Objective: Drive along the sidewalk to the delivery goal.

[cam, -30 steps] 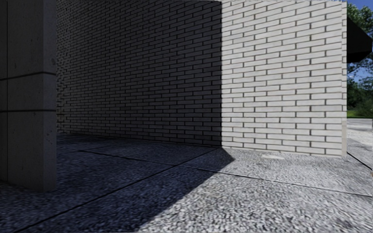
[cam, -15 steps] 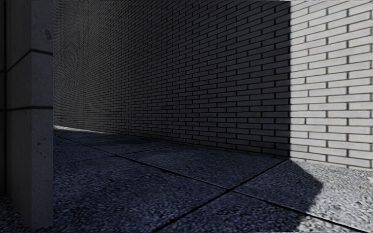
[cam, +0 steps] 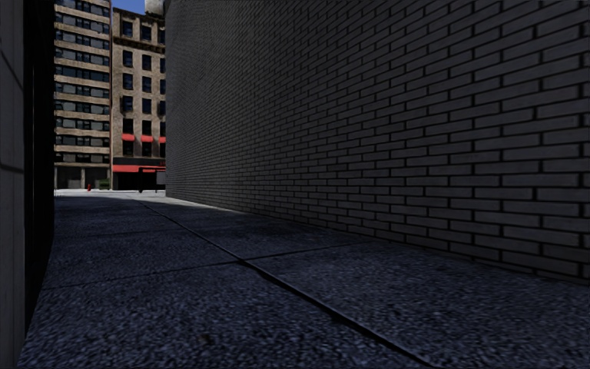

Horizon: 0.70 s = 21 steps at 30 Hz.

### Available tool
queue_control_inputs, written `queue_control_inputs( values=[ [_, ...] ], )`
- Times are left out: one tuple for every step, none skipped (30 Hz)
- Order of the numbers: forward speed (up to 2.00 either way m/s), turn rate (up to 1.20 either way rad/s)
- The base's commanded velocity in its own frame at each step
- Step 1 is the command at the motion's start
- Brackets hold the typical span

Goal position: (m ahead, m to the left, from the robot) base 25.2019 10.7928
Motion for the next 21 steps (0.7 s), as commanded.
queue_control_inputs(
  values=[
    [1.92, 0.58],
    [1.92, 0.58],
    [1.92, 0.58],
    [1.92, 0.58],
    [1.92, 0.58],
    [1.92, 0.58],
    [1.92, 0.58],
    [1.92, 0.58],
    [1.92, 0.58],
    [1.92, 0.58],
    [1.92, 0.58],
    [1.92, 0.58],
    [1.92, 0.58],
    [1.92, 0.58],
    [1.92, 0.58],
    [1.92, 0.58],
    [1.92, 0.58],
    [1.92, 0.58],
    [1.92, 0.58],
    [1.92, 0.58],
    [1.92, 0.58]
  ],
)
